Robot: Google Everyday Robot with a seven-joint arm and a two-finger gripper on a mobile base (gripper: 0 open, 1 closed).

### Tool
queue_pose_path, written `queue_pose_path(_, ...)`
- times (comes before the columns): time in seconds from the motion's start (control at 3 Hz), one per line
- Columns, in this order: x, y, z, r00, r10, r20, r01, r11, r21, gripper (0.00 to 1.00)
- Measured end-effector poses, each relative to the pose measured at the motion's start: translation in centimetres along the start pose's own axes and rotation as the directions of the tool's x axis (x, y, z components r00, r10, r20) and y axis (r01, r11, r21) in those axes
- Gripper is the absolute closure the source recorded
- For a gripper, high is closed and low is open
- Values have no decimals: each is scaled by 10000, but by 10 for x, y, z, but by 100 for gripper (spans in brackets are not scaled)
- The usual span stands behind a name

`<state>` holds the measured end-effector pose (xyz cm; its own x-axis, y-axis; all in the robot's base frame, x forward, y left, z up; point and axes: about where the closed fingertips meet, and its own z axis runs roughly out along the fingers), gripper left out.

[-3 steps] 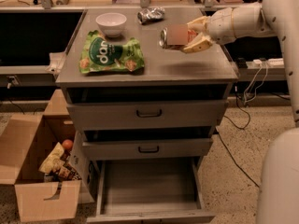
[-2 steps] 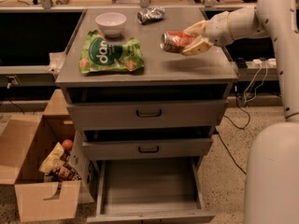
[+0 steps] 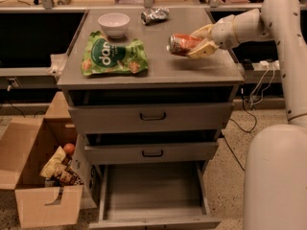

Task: Pick coke can from bottom drawer and place on counter

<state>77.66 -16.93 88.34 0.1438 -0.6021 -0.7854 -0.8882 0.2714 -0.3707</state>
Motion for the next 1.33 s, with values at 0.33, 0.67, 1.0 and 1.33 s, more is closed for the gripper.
queue_pose_path(0.33,0,0,0,10000,0,0,0,10000,-1,38)
queue_pose_path(0.67,0,0,0,10000,0,0,0,10000,-1,9)
queue_pose_path(1.0,0,0,0,10000,0,1,0,10000,-2,0)
queue_pose_path(1.33,0,0,0,10000,0,1,0,10000,-3,0)
